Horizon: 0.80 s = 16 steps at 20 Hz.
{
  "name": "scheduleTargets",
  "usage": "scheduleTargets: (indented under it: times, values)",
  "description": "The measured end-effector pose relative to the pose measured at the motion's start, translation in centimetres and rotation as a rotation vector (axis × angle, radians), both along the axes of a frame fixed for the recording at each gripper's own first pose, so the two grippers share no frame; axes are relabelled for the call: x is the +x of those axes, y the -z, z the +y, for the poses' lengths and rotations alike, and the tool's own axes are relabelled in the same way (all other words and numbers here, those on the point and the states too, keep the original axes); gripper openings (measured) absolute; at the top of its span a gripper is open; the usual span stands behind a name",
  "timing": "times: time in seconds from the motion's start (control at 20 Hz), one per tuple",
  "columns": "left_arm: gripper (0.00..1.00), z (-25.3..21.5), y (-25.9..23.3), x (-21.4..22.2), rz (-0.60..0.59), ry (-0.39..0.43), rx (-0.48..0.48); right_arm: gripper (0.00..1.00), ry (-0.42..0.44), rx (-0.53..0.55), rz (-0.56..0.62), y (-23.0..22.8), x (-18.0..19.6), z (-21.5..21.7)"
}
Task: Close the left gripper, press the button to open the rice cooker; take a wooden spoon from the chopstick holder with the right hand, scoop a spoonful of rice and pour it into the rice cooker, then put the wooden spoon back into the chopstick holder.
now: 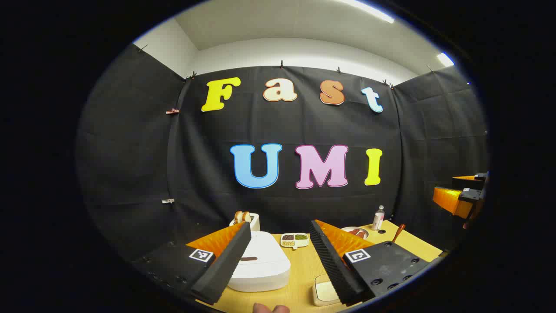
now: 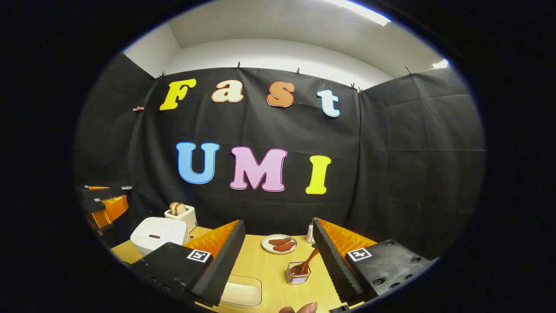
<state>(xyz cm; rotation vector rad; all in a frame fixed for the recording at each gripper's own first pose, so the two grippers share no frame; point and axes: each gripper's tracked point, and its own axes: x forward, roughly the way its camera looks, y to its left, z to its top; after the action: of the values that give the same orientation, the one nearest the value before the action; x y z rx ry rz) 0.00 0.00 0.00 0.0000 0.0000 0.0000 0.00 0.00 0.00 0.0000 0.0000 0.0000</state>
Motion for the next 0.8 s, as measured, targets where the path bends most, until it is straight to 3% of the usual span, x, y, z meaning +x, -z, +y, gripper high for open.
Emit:
scheduleTargets:
  times: [0.8]
  values:
    - [0.94,-0.30,0.12,0.78,0.003,0.001,0.021,0.98,0.022,0.002,0.002,0.29,0.30,-0.58]
